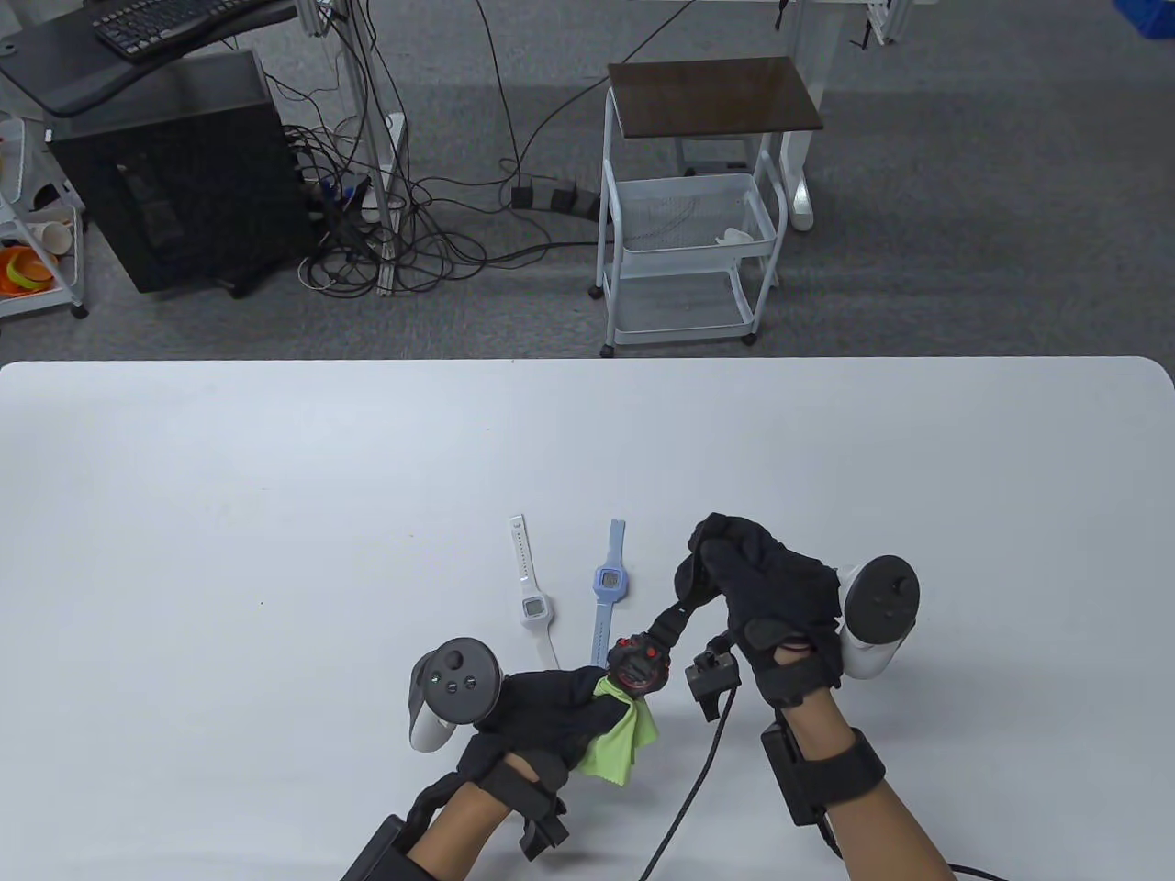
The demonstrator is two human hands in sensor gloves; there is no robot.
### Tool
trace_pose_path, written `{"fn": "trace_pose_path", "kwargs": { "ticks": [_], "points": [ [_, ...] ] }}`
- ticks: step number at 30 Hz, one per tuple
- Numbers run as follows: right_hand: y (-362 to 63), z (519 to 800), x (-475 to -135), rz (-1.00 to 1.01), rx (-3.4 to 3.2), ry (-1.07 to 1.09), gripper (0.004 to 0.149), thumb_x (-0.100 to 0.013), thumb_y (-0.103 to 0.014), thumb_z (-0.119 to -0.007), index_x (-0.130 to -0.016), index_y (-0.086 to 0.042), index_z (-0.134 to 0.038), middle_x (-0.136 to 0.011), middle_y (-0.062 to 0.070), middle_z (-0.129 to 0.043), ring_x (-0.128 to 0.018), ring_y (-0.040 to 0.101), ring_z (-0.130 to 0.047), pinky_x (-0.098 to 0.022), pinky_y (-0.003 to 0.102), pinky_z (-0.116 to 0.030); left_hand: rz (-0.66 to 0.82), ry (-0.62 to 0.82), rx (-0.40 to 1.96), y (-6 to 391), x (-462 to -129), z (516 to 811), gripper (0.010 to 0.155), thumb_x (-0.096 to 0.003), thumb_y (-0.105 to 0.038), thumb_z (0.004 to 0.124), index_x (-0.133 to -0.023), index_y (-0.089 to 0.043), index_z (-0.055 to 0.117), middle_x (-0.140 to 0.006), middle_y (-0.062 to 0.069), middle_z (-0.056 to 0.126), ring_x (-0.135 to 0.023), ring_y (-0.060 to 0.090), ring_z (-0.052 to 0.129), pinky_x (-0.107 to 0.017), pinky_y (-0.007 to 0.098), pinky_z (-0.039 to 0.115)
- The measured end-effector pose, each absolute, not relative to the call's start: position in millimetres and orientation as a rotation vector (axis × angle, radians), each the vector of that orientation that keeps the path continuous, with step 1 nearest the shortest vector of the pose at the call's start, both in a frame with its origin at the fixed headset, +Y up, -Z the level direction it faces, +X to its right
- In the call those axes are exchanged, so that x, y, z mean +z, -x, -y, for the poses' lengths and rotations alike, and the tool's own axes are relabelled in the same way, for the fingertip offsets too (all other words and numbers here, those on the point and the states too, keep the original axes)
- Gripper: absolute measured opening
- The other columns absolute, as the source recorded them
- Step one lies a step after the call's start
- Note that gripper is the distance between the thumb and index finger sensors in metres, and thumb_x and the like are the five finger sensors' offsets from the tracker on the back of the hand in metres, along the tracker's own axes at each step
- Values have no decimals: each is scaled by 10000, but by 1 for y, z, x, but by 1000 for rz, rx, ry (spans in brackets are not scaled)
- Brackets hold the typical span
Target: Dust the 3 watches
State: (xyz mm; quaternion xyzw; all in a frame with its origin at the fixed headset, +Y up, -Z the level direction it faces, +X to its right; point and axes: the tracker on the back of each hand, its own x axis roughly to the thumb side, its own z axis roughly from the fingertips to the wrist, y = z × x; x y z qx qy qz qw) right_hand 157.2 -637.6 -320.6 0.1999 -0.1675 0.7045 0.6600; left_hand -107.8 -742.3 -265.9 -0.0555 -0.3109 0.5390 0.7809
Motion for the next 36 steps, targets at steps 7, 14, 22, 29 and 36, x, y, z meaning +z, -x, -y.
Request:
{"fn": "trace_pose_path", "kwargs": {
  "ticks": [7,14,22,29,36],
  "points": [
    [-155,635,-317,406,1599,-472,392,-394,-373,-784,-668,-110,-881,-354,21,-1092,-190,198,-1072,-448,556,-756,591,108,1057,105,-264,740,473,-515,-477,756,-872,-168,781,-751,-55,975,-657,195,1061,-712,582,627],
    [-153,634,-316,413,1595,-487,391,-395,-376,-784,-669,-116,-883,-356,17,-1091,-196,198,-1070,-450,559,-752,483,189,1145,112,-268,748,472,-536,-501,733,-875,-174,700,-693,-31,891,-579,210,954,-681,615,576],
    [-158,635,-318,408,1571,-473,387,-394,-365,-787,-670,-112,-884,-367,38,-1087,-212,221,-1063,-459,572,-737,504,249,1133,107,-269,755,463,-533,-581,679,-716,-193,853,-484,-82,984,-426,192,1035,-653,610,637],
    [-163,631,-316,454,1533,-464,385,-395,-363,-791,-672,-112,-884,-375,43,-1086,-223,229,-1060,-465,576,-730,514,226,1075,106,-268,748,447,-527,-473,753,-898,-224,773,-778,-72,962,-723,205,1027,-705,601,609],
    [-164,630,-316,463,1530,-464,383,-396,-363,-791,-674,-116,-883,-381,43,-1085,-231,231,-1058,-468,579,-727,496,265,1154,109,-270,754,447,-532,-446,756,-918,-221,740,-760,-48,929,-689,211,984,-717,630,546]
  ]
}}
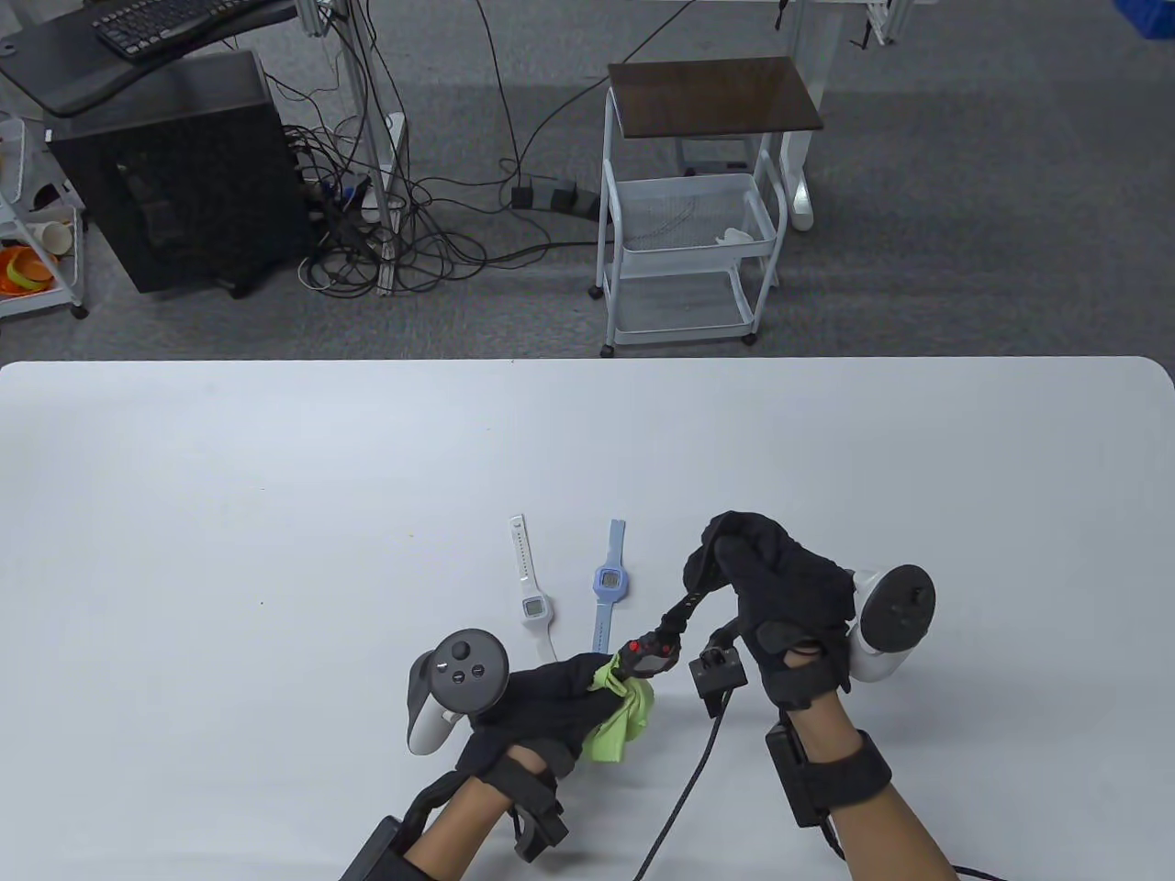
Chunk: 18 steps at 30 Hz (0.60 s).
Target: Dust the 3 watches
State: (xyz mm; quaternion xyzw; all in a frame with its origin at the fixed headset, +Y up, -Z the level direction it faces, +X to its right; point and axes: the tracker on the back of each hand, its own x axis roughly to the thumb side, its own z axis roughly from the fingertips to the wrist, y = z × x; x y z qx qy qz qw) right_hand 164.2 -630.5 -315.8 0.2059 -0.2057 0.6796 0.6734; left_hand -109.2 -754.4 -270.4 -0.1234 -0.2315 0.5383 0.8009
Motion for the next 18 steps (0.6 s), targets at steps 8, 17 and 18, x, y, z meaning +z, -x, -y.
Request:
{"fn": "trace_pose_path", "kwargs": {
  "ticks": [8,17,18],
  "points": [
    [-173,627,-316,491,1500,-447,382,-398,-364,-791,-675,-118,-884,-381,44,-1085,-232,232,-1057,-469,578,-727,514,309,1192,107,-272,762,481,-526,-593,719,-684,-178,903,-435,-89,1014,-402,181,1060,-649,588,671],
    [-176,625,-315,521,1494,-442,381,-399,-365,-791,-677,-122,-884,-388,45,-1083,-241,237,-1055,-472,581,-723,524,269,1050,105,-270,755,447,-532,-440,741,-922,-222,743,-781,-60,932,-734,210,992,-706,613,590],
    [-176,625,-315,522,1490,-439,381,-399,-365,-791,-677,-122,-885,-388,45,-1083,-242,236,-1055,-472,581,-723,522,275,1061,106,-270,757,445,-532,-453,739,-905,-210,755,-737,-56,941,-687,206,998,-703,617,587]
  ]
}}
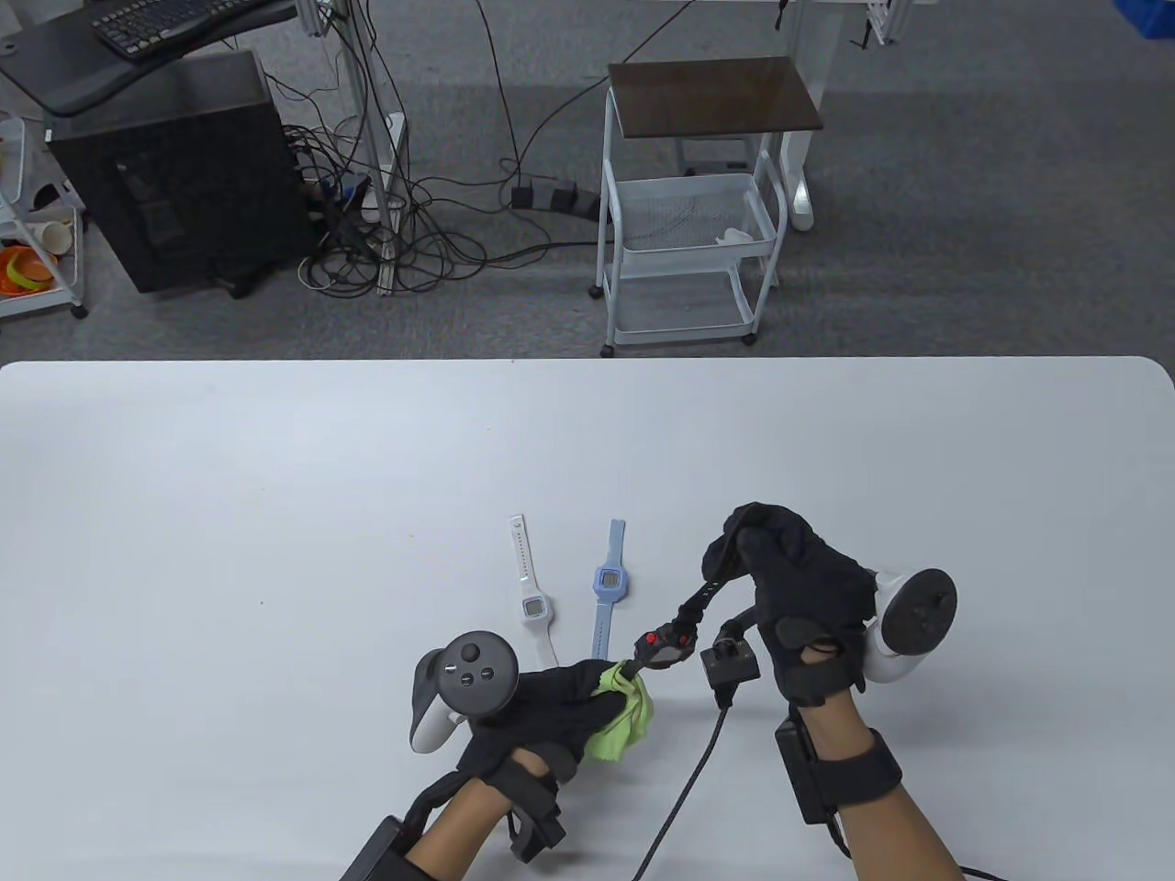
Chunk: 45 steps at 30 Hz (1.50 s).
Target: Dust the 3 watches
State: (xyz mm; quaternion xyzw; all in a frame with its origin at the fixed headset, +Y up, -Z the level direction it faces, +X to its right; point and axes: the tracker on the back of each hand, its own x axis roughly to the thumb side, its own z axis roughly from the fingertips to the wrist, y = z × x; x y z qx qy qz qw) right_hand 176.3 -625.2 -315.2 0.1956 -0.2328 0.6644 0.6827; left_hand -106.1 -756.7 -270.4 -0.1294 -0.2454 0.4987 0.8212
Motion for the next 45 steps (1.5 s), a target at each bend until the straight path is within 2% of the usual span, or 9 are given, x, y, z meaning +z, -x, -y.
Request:
{"fn": "trace_pose_path", "kwargs": {
  "ticks": [4,7,15,20,24,28,36,40,45],
  "points": [
    [-181,623,-315,539,1468,-427,380,-400,-364,-794,-679,-124,-886,-390,49,-1084,-246,240,-1054,-472,582,-722,512,344,1163,107,-273,766,468,-537,-522,679,-756,-146,850,-519,-61,984,-493,214,1036,-661,620,630],
    [-183,622,-314,553,1474,-426,380,-400,-366,-794,-679,-126,-886,-394,49,-1084,-250,240,-1055,-475,581,-722,523,346,1173,106,-273,767,467,-536,-538,693,-721,-153,880,-483,-64,1002,-461,210,1051,-654,607,653],
    [-185,619,-311,577,1468,-431,382,-405,-371,-789,-690,-134,-879,-408,43,-1081,-262,237,-1054,-480,584,-719,525,263,1016,111,-273,756,444,-549,-439,720,-899,-169,765,-765,-29,957,-747,251,996,-696,628,594],
    [-191,618,-312,587,1512,-421,380,-408,-376,-786,-698,-148,-878,-420,41,-1078,-276,236,-1052,-486,585,-715,470,210,981,122,-276,760,441,-547,-451,723,-878,-168,790,-747,-3,973,-746,286,987,-695,653,566],
    [-193,622,-316,568,1541,-399,380,-407,-376,-786,-697,-149,-880,-424,43,-1078,-280,239,-1053,-483,586,-713,437,194,1055,130,-278,758,448,-550,-459,724,-886,-170,794,-794,20,949,-850,347,887,-707,676,496],
    [-194,625,-319,548,1548,-387,380,-407,-379,-784,-696,-152,-880,-428,45,-1079,-284,241,-1053,-480,587,-713,442,194,1026,132,-279,754,452,-548,-468,732,-896,-189,809,-936,62,843,-956,392,750,-714,675,468],
    [-191,627,-319,523,1563,-398,382,-408,-383,-780,-695,-152,-880,-427,40,-1079,-280,237,-1054,-476,585,-716,506,394,823,126,-281,757,479,-551,-479,723,-918,-181,802,-1127,93,575,-1092,449,441,-725,716,288],
    [-188,629,-320,500,1578,-408,383,-409,-384,-779,-696,-152,-879,-429,42,-1079,-284,240,-1054,-475,587,-715,521,585,739,115,-281,774,553,-561,-501,692,-1035,-218,666,-1190,85,375,-1113,465,249,-715,714,185],
    [-184,631,-321,482,1592,-418,383,-409,-385,-777,-697,-154,-879,-434,43,-1078,-289,241,-1053,-476,588,-713,511,689,622,109,-281,791,604,-571,-522,648,-1104,-275,505,-1192,38,139,-1094,421,14,-687,695,66]
  ]
}}
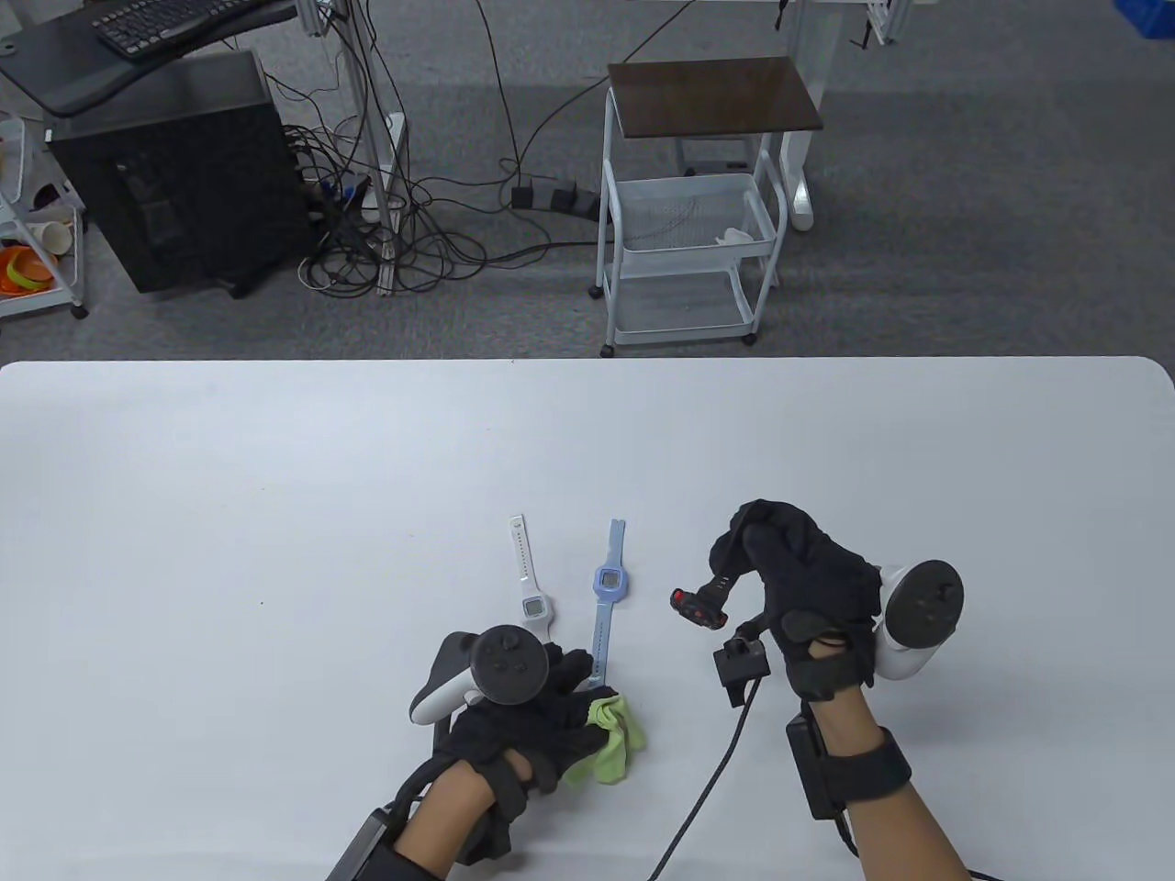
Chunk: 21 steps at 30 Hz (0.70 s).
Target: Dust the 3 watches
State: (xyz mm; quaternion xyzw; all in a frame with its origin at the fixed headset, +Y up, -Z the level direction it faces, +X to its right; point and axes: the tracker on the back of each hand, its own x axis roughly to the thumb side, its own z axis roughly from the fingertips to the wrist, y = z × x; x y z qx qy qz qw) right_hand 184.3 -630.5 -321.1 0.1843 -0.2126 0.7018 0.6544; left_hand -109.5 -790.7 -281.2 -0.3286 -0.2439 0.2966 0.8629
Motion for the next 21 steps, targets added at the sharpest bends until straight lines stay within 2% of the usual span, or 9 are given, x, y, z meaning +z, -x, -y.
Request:
{"fn": "trace_pose_path", "kwargs": {
  "ticks": [7,21],
  "points": [
    [-179,632,-321,452,1602,-436,383,-409,-386,-776,-696,-154,-880,-434,44,-1078,-287,242,-1053,-475,590,-712,479,679,518,112,-285,800,632,-576,-553,611,-1126,-352,374,-1141,-34,-48,-1058,354,-135,-664,676,-13],
    [-174,635,-322,425,1615,-453,382,-410,-386,-775,-696,-155,-880,-440,47,-1077,-296,247,-1051,-476,593,-708,478,692,440,107,-285,805,758,-556,-635,627,-1132,-365,216,-1111,-44,-135,-1045,325,-184,-661,670,-35]
  ]
}}
